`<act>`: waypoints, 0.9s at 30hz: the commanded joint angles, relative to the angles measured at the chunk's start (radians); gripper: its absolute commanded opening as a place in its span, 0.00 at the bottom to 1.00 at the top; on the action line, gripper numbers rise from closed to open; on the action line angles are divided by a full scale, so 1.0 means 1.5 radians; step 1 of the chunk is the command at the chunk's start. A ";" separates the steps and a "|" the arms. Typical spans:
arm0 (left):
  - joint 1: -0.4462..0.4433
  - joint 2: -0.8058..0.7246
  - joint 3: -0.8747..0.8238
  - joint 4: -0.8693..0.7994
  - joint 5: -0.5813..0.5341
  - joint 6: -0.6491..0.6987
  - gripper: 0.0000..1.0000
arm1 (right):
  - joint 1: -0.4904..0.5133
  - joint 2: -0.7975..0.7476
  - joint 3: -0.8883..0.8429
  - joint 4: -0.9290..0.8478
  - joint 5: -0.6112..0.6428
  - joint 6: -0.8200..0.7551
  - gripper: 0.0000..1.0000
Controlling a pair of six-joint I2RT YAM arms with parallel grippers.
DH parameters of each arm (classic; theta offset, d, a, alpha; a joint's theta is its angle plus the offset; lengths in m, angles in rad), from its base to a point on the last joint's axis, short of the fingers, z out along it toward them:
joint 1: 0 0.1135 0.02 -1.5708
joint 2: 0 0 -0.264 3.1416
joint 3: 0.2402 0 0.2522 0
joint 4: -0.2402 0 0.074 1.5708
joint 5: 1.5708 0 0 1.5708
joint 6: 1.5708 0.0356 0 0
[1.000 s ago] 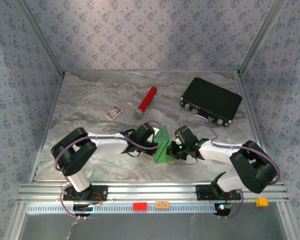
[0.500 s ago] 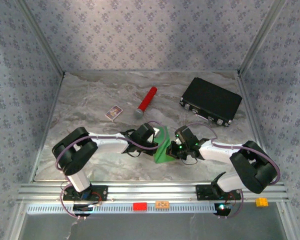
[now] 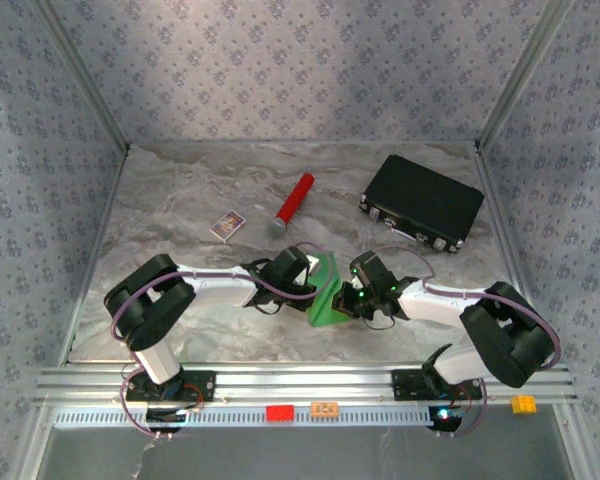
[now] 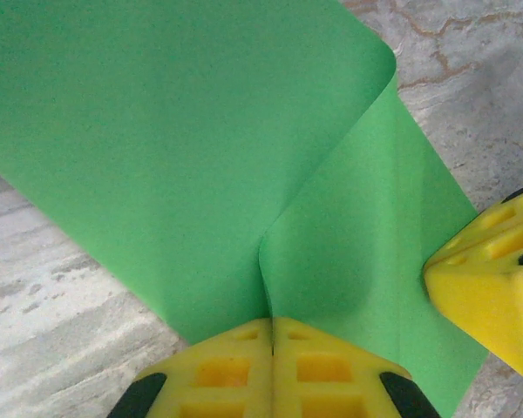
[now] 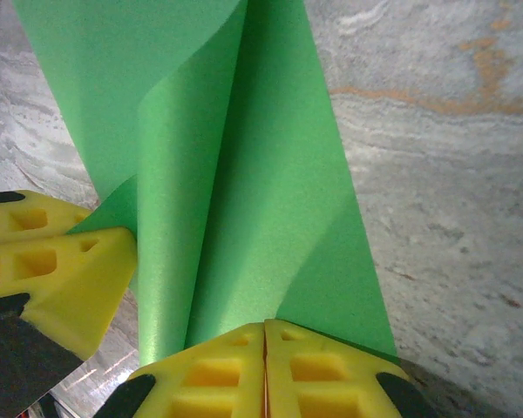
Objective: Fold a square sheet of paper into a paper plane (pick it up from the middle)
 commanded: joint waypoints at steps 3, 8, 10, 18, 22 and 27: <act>0.005 -0.014 0.009 0.008 -0.007 0.010 0.00 | -0.004 -0.008 -0.014 -0.038 0.021 0.011 0.10; 0.005 -0.027 0.010 0.003 -0.012 0.009 0.00 | -0.003 -0.009 -0.014 -0.036 0.022 0.012 0.10; 0.005 -0.024 0.014 0.000 -0.009 0.013 0.00 | -0.003 -0.008 -0.014 -0.034 0.022 0.012 0.10; 0.005 -0.011 0.016 0.008 -0.003 0.010 0.00 | -0.003 -0.007 -0.013 -0.036 0.020 0.011 0.10; 0.005 -0.011 0.019 0.010 0.004 0.011 0.00 | -0.003 -0.008 -0.013 -0.035 0.019 0.011 0.10; 0.005 -0.007 0.022 0.011 0.007 0.012 0.00 | -0.005 -0.009 -0.014 -0.036 0.021 0.011 0.10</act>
